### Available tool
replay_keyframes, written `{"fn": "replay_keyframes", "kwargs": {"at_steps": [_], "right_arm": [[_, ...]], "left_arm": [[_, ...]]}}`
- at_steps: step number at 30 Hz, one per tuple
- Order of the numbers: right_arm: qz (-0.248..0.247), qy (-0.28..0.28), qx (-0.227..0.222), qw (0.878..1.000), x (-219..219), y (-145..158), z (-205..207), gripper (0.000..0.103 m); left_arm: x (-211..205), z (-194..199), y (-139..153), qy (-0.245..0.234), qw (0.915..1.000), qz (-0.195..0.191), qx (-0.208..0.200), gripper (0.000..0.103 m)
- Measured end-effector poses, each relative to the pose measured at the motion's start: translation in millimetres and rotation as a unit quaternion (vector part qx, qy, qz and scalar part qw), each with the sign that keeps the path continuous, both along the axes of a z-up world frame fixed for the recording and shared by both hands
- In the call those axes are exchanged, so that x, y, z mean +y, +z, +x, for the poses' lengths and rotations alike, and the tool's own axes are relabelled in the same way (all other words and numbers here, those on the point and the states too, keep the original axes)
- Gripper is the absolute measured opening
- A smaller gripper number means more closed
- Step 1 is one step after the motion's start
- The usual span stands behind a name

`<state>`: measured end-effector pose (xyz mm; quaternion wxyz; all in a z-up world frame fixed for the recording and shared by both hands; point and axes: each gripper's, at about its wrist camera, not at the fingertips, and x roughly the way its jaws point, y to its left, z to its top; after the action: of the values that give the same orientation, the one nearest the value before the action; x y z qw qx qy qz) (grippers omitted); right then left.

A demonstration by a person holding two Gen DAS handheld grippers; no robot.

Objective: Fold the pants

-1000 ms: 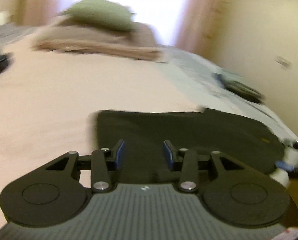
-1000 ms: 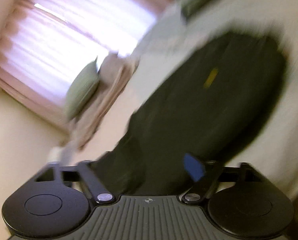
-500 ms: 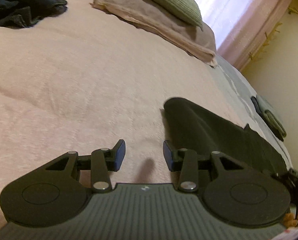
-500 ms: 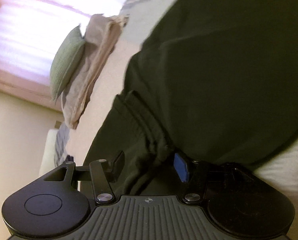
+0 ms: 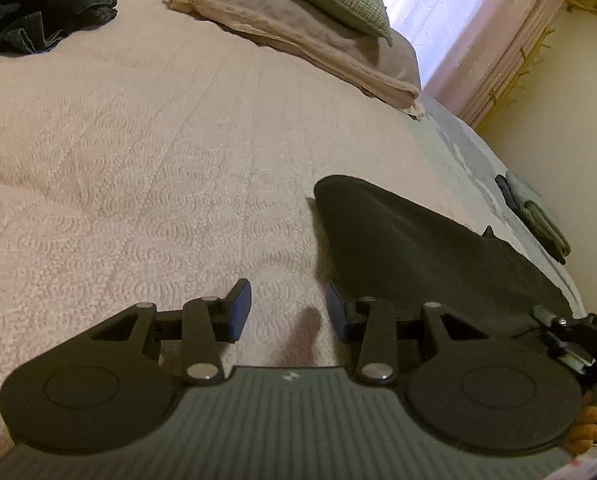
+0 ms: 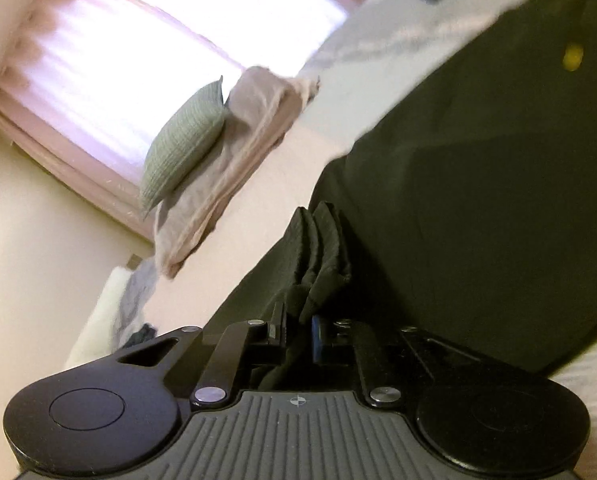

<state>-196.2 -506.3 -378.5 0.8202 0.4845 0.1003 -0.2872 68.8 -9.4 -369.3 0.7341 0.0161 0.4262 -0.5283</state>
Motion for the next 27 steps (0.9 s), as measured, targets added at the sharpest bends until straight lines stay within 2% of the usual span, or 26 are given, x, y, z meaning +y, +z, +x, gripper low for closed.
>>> {"fn": "replay_keyframes", "kwargs": {"at_steps": [2, 5, 8, 10, 13, 15, 16, 19, 22, 25, 27], "right_arm": [[0.018, -0.018, 0.035, 0.999, 0.1, -8.4, -6.1, 0.008], [0.031, -0.029, 0.056, 0.998, -1.3, -17.3, -11.8, 0.007], [0.022, 0.015, 0.094, 0.995, -6.9, -21.5, 2.8, 0.007], [0.022, 0.027, 0.095, 0.995, -10.8, -19.9, 3.4, 0.008], [0.021, 0.036, 0.107, 0.993, -17.9, -7.3, 1.8, 0.018], [-0.008, 0.027, 0.125, 0.992, -17.6, 4.9, 1.0, 0.032], [-0.033, 0.022, 0.140, 0.989, -15.9, 10.9, 3.1, 0.036], [-0.120, -0.009, 0.210, 0.970, -4.7, 26.4, 5.4, 0.037], [-0.155, -0.017, 0.199, 0.967, 0.0, 32.4, 7.1, 0.037], [-0.172, 0.037, 0.166, 0.970, 8.1, 32.0, 9.1, 0.035], [-0.185, 0.076, 0.170, 0.965, 13.7, 26.2, 25.1, 0.028]], "left_arm": [[-0.7, -1.4, 0.5, -0.005, 1.0000, 0.003, -0.006, 0.036], [-0.7, -4.2, 2.3, -0.009, 0.9997, 0.007, -0.023, 0.036], [-1.7, -7.2, 2.2, -0.020, 0.9992, 0.013, -0.032, 0.036], [-4.5, -11.0, 3.0, -0.025, 0.9985, 0.022, -0.043, 0.035], [-4.9, -13.9, 9.1, -0.036, 0.9974, 0.030, -0.055, 0.035], [-3.7, -16.2, 15.6, -0.044, 0.9963, 0.033, -0.067, 0.035], [-2.7, -17.2, 19.1, -0.048, 0.9960, 0.030, -0.070, 0.035], [-1.5, -18.3, 28.9, -0.055, 0.9959, 0.024, -0.067, 0.035], [-4.0, -23.1, 39.9, -0.064, 0.9953, 0.010, -0.071, 0.034], [-12.4, -34.4, 50.1, -0.091, 0.9924, -0.012, -0.082, 0.034], [-21.7, -45.7, 51.8, -0.117, 0.9889, -0.018, -0.089, 0.034]]}}
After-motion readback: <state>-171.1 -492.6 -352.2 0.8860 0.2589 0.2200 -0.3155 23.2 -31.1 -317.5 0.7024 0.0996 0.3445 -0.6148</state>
